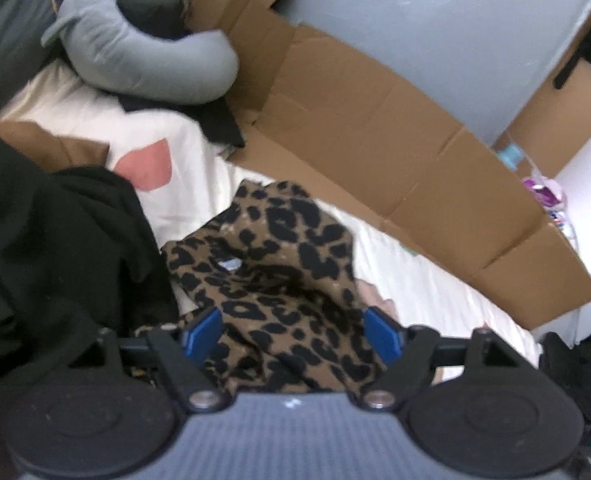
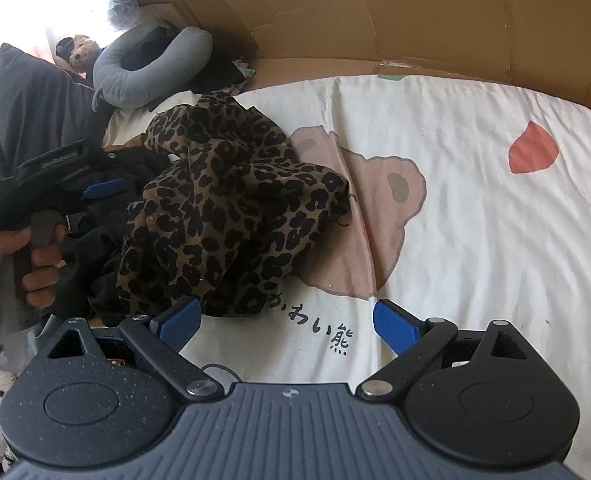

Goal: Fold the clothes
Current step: 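Lift the leopard-print garment with the left tool off the clothes pile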

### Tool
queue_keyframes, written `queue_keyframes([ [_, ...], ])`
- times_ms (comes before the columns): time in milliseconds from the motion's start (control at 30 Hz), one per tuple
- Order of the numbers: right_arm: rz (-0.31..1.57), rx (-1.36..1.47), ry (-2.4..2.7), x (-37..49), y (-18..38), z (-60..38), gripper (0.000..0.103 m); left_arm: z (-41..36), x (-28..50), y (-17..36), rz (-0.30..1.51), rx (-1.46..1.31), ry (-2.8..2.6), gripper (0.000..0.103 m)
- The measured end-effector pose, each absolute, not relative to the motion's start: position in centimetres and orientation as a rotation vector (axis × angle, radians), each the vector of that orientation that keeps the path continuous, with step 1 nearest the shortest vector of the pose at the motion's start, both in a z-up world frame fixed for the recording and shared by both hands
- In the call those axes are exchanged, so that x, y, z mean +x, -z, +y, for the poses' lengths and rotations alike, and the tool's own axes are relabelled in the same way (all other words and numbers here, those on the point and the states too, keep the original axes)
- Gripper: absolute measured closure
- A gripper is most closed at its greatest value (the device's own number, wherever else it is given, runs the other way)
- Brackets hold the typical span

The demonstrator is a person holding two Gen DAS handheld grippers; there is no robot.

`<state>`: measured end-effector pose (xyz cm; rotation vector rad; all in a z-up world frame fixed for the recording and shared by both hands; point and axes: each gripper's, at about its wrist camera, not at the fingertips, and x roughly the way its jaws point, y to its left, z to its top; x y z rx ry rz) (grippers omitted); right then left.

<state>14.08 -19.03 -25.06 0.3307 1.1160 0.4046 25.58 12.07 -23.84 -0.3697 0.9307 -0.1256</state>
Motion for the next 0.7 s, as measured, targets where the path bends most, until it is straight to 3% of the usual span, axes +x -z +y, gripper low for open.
queue_keyframes([
  [167, 1.121, 0.327, -0.402, 14.0, 25.3, -19.2, 0.007, 12.7, 26.4, 25.8, 0.959, -0.413, 0.118, 0.026],
  [300, 1.125, 0.321, -0.402, 14.0, 25.4, -19.2, 0.007, 13.4, 27.3, 27.2, 0.968, -0.46, 0.104, 0.041],
  [367, 1.125, 0.319, -0.402, 14.0, 25.4, -19.2, 0.007, 13.7, 27.7, 27.6, 0.968, -0.48, 0.098, 0.059],
  [433, 1.125, 0.319, -0.403, 14.0, 25.4, -19.2, 0.007, 13.7, 27.9, 27.2, 0.967, -0.471, 0.08, 0.102],
  [700, 1.111, 0.326, -0.403, 14.3, 25.0, -19.3, 0.007, 10.3, 26.0, 23.4, 0.899, -0.414, 0.22, 0.102],
])
